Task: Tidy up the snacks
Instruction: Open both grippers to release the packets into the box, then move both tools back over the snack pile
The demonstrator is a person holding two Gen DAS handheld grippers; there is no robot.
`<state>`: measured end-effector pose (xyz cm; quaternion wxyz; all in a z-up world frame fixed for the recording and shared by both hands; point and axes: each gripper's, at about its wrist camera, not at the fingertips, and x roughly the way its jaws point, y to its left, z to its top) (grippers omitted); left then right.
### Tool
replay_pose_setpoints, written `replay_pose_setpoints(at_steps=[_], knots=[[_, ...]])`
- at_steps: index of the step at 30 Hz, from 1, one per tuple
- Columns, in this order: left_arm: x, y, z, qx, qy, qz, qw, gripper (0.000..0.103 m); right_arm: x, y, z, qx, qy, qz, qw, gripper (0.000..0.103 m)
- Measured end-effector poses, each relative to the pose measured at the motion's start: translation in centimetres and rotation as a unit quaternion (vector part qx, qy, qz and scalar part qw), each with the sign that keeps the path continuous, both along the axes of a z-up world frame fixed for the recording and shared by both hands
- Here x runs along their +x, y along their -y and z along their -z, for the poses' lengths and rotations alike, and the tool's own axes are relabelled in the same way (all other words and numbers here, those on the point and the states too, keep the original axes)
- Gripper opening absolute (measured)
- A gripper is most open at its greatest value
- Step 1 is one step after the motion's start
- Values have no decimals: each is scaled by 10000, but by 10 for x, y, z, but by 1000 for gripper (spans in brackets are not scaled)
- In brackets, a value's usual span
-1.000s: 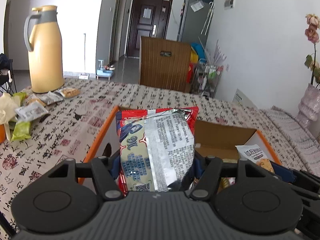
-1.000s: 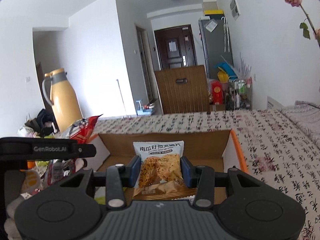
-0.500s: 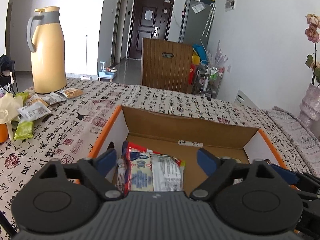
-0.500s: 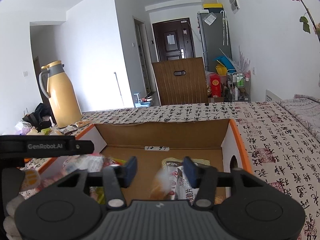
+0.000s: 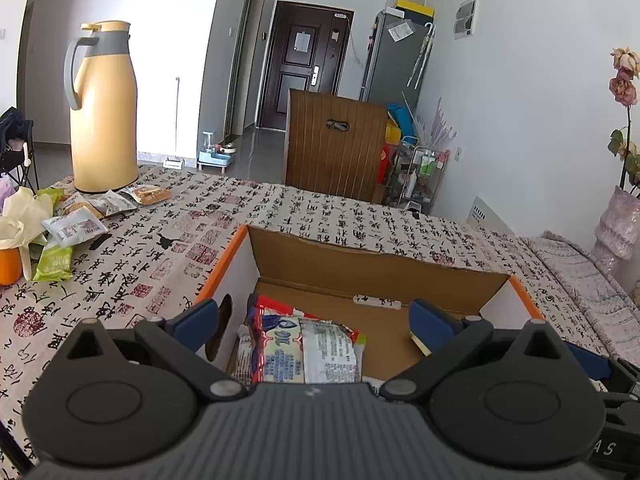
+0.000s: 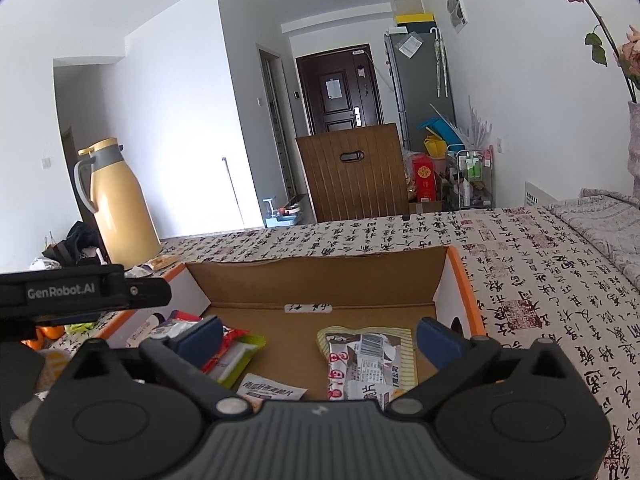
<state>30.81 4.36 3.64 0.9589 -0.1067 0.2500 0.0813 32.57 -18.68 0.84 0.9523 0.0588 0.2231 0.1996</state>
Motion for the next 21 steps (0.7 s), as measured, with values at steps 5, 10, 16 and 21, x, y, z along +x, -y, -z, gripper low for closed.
replay_pose_setpoints(at_steps=[5,10,16,21], knots=[[-6,4,-10,28,98,-44,9999,103,-7,0,-11,-25,146,74,9999,103],[-18,7,-23,68,192,-77,9998,103,-19,4,-25,-75,296,205,9993,103],[-40,11,-28,122,198,-76,9997,103,-40,9,-33,-102,376,212,9990,103],[-62,15,-28,143,179,11,9997,103,-62,15,-37,-114,370,208,9990,103]])
